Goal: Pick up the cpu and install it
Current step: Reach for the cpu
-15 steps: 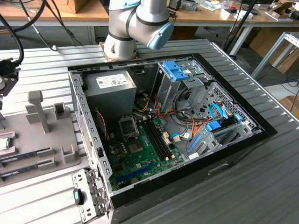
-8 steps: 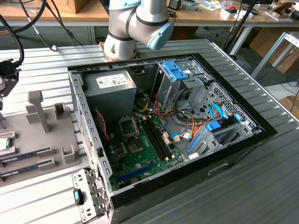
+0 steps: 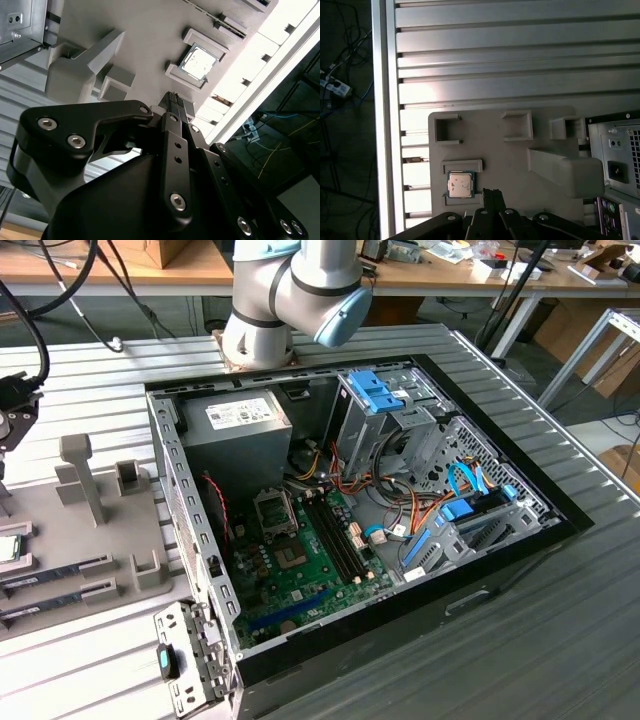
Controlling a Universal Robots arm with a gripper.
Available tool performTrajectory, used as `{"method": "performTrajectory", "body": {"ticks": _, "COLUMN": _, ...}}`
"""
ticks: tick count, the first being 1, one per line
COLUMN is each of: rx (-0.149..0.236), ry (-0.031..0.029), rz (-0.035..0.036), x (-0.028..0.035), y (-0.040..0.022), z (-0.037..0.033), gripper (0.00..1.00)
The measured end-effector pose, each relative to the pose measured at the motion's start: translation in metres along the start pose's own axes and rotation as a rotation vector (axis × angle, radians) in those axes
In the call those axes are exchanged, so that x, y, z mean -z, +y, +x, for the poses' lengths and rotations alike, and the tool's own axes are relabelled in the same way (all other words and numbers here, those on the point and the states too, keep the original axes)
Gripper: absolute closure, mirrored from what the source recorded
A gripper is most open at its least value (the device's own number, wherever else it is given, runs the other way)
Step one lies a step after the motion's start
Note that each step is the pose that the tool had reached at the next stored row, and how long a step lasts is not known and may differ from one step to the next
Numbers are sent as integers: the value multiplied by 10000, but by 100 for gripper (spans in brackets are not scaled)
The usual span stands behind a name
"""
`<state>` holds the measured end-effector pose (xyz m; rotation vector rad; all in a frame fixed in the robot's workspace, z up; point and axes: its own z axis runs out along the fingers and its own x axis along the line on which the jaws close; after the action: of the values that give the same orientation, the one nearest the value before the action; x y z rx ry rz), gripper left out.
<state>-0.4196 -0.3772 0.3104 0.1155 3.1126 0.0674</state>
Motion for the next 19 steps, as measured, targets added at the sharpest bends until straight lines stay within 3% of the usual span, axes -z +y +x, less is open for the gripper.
{"method": "performTrajectory", "body": {"ticks": 19, "rx": -3, "ry": -2, "rz": 5, "x": -31, "y": 2, "z": 12, "gripper": 89}}
